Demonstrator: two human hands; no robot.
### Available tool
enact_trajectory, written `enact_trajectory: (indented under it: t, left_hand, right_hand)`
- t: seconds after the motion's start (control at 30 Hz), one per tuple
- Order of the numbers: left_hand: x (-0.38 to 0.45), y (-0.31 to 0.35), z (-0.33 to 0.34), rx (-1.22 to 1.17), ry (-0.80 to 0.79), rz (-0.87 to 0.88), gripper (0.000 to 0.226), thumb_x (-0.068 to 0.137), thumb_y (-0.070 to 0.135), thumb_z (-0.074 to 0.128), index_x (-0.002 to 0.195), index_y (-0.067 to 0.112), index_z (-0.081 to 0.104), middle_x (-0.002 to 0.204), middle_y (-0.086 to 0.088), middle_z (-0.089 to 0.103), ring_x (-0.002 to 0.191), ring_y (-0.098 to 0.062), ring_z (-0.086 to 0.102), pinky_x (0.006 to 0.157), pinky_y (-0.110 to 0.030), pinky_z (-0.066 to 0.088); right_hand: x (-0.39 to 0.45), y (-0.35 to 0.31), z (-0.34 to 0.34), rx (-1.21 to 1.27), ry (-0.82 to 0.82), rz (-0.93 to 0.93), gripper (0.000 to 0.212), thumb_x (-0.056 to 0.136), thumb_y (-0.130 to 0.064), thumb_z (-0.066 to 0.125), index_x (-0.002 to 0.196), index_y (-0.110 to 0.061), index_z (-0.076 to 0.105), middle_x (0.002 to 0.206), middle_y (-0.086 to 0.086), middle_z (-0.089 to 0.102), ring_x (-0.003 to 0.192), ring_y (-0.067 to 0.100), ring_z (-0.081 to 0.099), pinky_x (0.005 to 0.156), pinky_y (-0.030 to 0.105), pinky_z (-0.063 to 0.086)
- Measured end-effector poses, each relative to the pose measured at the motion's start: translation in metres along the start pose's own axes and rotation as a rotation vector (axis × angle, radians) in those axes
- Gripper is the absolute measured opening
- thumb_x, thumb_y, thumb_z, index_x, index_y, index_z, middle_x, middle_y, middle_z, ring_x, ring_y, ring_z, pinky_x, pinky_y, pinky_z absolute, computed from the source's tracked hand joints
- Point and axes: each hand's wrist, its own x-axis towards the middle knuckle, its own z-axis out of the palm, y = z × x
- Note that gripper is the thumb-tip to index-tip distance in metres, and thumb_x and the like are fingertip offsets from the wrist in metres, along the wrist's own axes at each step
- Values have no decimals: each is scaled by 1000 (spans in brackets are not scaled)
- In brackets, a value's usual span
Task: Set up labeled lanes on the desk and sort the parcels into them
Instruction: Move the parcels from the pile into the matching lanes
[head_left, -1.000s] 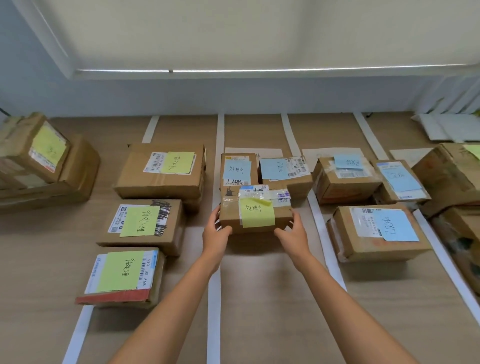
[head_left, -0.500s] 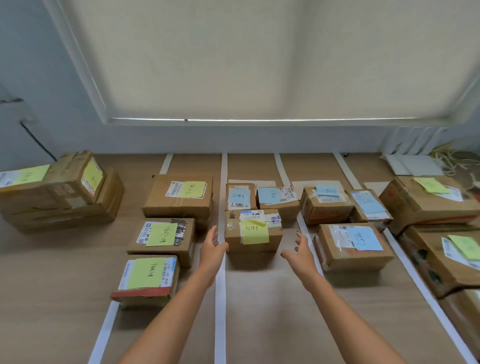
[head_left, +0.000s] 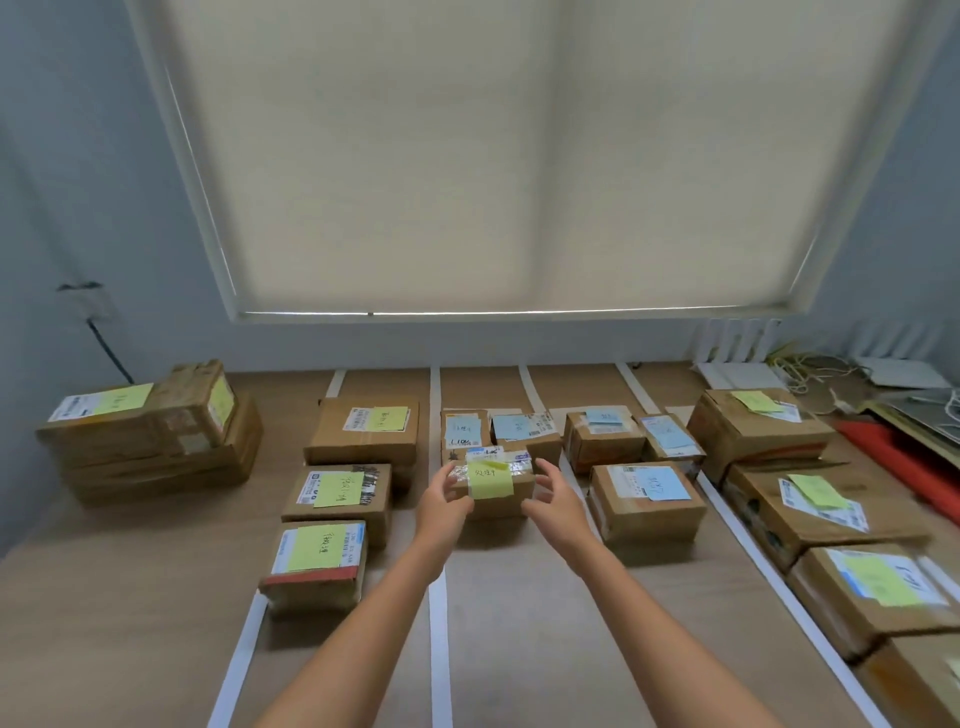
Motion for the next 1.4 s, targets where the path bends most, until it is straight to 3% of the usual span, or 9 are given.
enact_trajectory:
  t: [0.1, 0.23, 0.3, 0.47, 0.73, 0.83, 1.0, 1.27, 1.4]
  left_hand:
    - [-13, 5, -3, -1, -4, 14, 60, 89, -1, 51, 142, 24, 35, 139, -3, 48, 114, -10, 44, 77, -15, 40]
    - [-25, 6, -15, 0, -14, 37, 59, 90, -1, 52, 141, 24, 36, 138, -3, 47, 109, -6, 41, 70, -10, 40]
    - [-28, 4, -27, 8, -2, 55, 59, 89, 0, 53, 140, 24, 36, 138, -2, 47, 113, -8, 42, 78, -14, 40]
    - [-32, -3, -64, 45, 6, 63, 60, 89, -1, 51, 142, 22, 36, 142, -6, 42, 130, -24, 41, 99, -35, 42]
    - [-16, -17, -211, 84, -10, 89, 59, 88, 0, 50, 141, 22, 37, 138, -7, 44, 123, -20, 44, 92, -28, 45]
    - [-7, -14, -291, 125, -3, 110, 60, 89, 3, 53, 142, 22, 34, 138, -5, 44, 118, -14, 44, 79, -18, 46]
    - [4, -2, -402, 145, 79, 121, 58, 90, 2, 50, 142, 22, 35, 139, -6, 44, 124, -20, 44, 96, -31, 44]
    - [24, -18, -482, 107, 87, 67, 58, 89, 0, 49, 141, 22, 36, 141, -6, 43, 127, -23, 42, 94, -31, 40]
    - [45, -23, -500, 104, 80, 51, 58, 89, 0, 50, 141, 23, 36, 142, -6, 43, 129, -24, 41, 98, -34, 40]
  right_hand:
    - [-13, -9, 6, 10, -6, -26, 69, 86, -1, 59, 144, -23, 30, 142, 6, 45, 128, 21, 45, 59, 6, 45]
    - [-23, -17, 19, 25, -3, -71, 67, 85, -1, 60, 141, -24, 34, 138, 6, 47, 116, 14, 49, 55, 7, 47]
    - [-26, -19, 28, 34, 11, -99, 64, 85, -3, 62, 139, -25, 37, 136, 5, 48, 109, 10, 49, 54, 5, 47]
    - [-32, -21, 61, 39, 55, -122, 62, 84, 0, 60, 138, -23, 42, 133, 6, 50, 110, 12, 51, 71, 15, 49]
    - [-42, -56, 202, 12, 56, -152, 58, 84, 0, 59, 137, -18, 44, 130, 8, 53, 108, 13, 51, 81, 22, 48]
    - [-49, -85, 270, 37, 16, -145, 58, 85, -2, 58, 137, -21, 42, 132, 6, 53, 113, 16, 53, 81, 24, 51]
    - [-59, -129, 365, 64, -29, -153, 56, 85, 0, 56, 137, -18, 43, 133, 8, 50, 118, 23, 51, 82, 25, 48]
    - [-44, -164, 451, -10, -83, -171, 60, 85, -2, 56, 140, -20, 40, 137, 8, 48, 119, 21, 50, 91, 30, 48]
    - [-25, -169, 472, -43, -90, -165, 59, 85, -3, 55, 139, -21, 40, 136, 8, 48, 112, 17, 50, 85, 27, 44]
